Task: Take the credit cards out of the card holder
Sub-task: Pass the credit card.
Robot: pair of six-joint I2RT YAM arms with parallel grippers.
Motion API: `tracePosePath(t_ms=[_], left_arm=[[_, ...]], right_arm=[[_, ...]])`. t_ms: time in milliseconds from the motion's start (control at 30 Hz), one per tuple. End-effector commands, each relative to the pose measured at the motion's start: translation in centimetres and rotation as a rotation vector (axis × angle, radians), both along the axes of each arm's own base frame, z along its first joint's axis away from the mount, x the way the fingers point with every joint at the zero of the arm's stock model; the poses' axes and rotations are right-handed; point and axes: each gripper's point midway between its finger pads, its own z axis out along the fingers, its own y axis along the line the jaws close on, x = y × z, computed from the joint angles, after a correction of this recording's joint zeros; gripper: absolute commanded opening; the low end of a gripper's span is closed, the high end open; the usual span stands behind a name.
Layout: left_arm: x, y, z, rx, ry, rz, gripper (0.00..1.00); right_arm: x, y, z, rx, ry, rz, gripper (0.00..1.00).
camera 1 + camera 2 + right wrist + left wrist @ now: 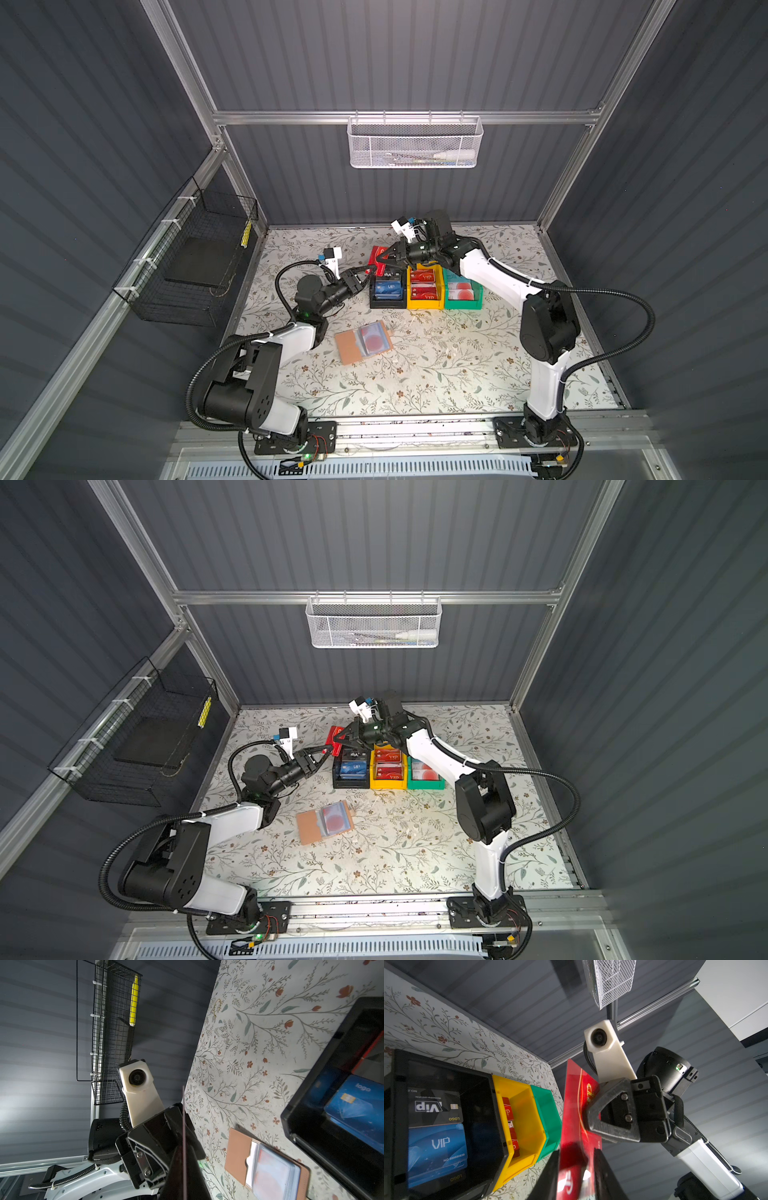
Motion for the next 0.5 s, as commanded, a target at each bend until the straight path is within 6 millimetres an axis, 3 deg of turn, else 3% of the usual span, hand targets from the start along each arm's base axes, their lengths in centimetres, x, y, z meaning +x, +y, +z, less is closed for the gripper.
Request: tracePosePath(t_ms=[0, 200, 300, 333, 400, 467], left_arm=[[0.02, -0.28, 0.72, -0.017, -0.032, -0.006, 0.16], [0.09, -0.36, 0.53, -0.039, -0.024, -0.013, 0.01], [0.07, -0.40, 0.56, -0.048, -0.025, -0.017, 0.00], [0.06, -0.39, 0.53, -0.048, -0.023, -0.017, 0.00], [0.01, -0.38, 0.43, -0.046, -0.018, -0.017, 0.00], [-0.12, -0.43, 0.32, -0.039, -0.010, -0.023, 0.00]], right_arm=[[0.22, 0.61, -0.34, 0.010, 0.001, 0.006, 0.02], [0.27, 0.86, -0.30, 0.016, 0.002, 0.008, 0.05], [0.26, 0.85, -0.27, 0.016, 0.002, 0.009, 0.09], [0.20, 0.90, -0.34, 0.017, 0.003, 0.012, 0.12], [0.08, 0.92, -0.26, 0.018, -0.001, 0.019, 0.31], [-0.03, 0.71, -0.32, 0.010, -0.008, 0.026, 0.43]])
